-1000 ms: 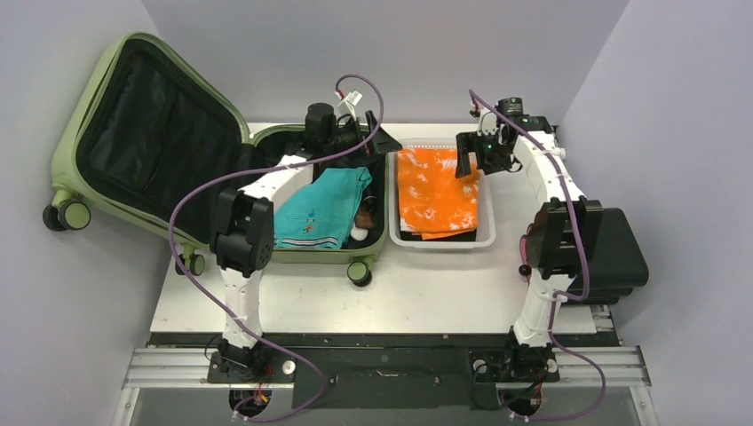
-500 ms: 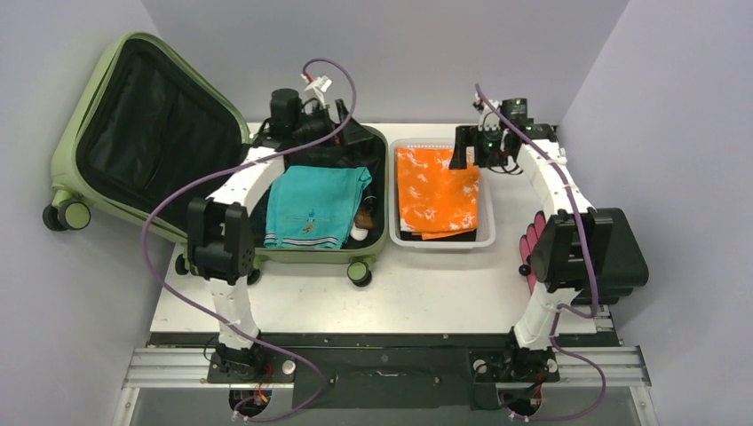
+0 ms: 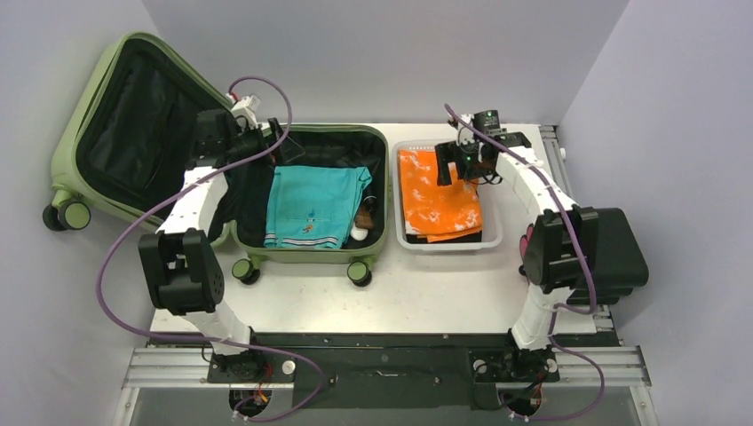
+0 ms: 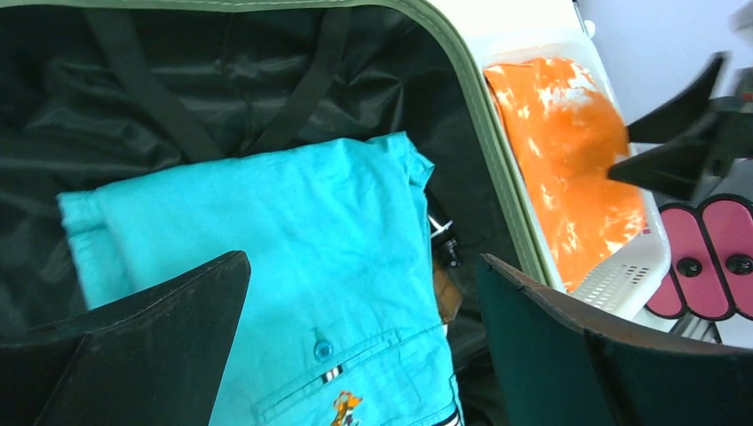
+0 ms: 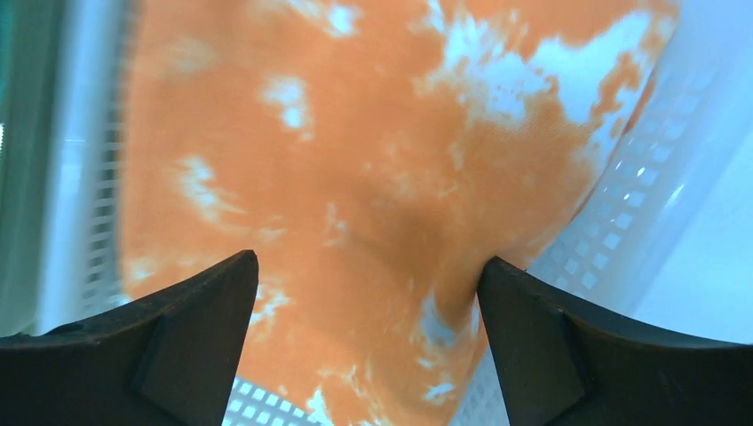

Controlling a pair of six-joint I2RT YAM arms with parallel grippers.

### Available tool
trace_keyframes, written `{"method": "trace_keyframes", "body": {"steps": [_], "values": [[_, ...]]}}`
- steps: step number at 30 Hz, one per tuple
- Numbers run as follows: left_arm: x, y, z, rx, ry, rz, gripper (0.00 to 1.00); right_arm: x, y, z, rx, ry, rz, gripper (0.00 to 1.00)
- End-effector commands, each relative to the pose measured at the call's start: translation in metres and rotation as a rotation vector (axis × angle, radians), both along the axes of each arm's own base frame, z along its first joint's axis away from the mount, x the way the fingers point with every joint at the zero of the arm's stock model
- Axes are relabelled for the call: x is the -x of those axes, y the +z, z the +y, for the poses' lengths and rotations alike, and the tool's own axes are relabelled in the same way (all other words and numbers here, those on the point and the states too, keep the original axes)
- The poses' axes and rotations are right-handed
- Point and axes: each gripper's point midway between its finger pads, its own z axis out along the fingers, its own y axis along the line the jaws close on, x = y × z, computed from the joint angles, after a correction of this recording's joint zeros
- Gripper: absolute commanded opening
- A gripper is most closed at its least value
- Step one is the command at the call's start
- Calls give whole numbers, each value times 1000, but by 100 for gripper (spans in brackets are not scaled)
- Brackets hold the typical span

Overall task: Open, take out, and arrange the luggage
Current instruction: Place the clothes in the bin.

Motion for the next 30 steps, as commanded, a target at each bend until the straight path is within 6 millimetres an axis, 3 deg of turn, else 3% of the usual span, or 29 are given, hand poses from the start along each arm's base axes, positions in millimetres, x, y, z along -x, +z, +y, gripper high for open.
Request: {"method": "trace_keyframes", "body": {"steps": [1,3,4,5,6,7,9,10,11,12,14,16,18,20,23,27,30], "values": [[16,30,22,-50,25,-105,96,-8,128,30,12,103,-361,88],[22,32,32,-76,44,-126,96,-2,135,44,-71,127,-350,96],[25,28,34,-88,46,-126,96,0,127,46,-89,142,-310,98],[28,33,38,-103,63,-143,96,4,127,56,-141,192,-288,96],[31,29,40,-115,66,-140,96,7,111,56,-169,206,-213,92],[34,33,44,-128,79,-154,96,11,117,66,-239,254,-188,81],[40,33,47,-150,83,-160,96,12,108,62,-234,250,-139,72],[43,34,48,-162,81,-168,96,12,114,62,-219,250,-172,72],[45,32,49,-170,81,-160,96,11,104,57,-184,222,-173,71],[47,32,50,-182,79,-164,96,7,116,60,-180,224,-245,70],[51,24,54,-206,88,-135,96,6,106,63,-159,215,-254,67],[52,15,61,-233,112,-109,96,5,86,68,-142,220,-212,54],[51,8,69,-261,142,-88,96,4,61,73,-125,227,-149,34],[49,3,77,-292,168,-76,96,1,36,78,-109,229,-98,26],[48,-7,85,-330,200,-62,96,-6,-6,82,-49,208,-39,25],[48,-16,89,-363,194,-56,96,-10,-46,85,11,188,28,25],[49,-20,87,-356,188,-52,96,-11,-42,90,13,203,28,23]]}}
